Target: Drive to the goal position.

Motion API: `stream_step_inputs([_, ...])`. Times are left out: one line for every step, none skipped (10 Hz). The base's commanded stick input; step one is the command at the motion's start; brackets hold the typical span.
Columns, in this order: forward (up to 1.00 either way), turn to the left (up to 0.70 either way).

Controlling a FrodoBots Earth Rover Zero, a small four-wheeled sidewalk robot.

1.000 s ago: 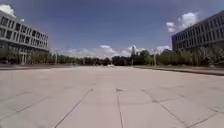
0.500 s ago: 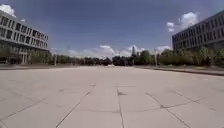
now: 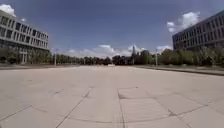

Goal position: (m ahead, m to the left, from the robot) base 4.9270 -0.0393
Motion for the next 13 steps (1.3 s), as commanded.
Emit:
stream_step_inputs([0.5, 0.01])
stream_step_inputs([0.5, 0.01])
stream_step_inputs([0.5, 0.01])
stream_step_inputs([0.5, 0.01])
stream_step_inputs([0.5, 0.01])
stream_step_inputs([0.5, 0.01])
stream_step_inputs([0.5, 0.01])
stream_step_inputs([0.5, 0.01])
stream_step_inputs([0.5, 0.01])
stream_step_inputs([0.5, 0.01])
stream_step_inputs([0.5, 0.01])
stream_step_inputs([0.5, 0.01])
stream_step_inputs([0.5, 0.01])
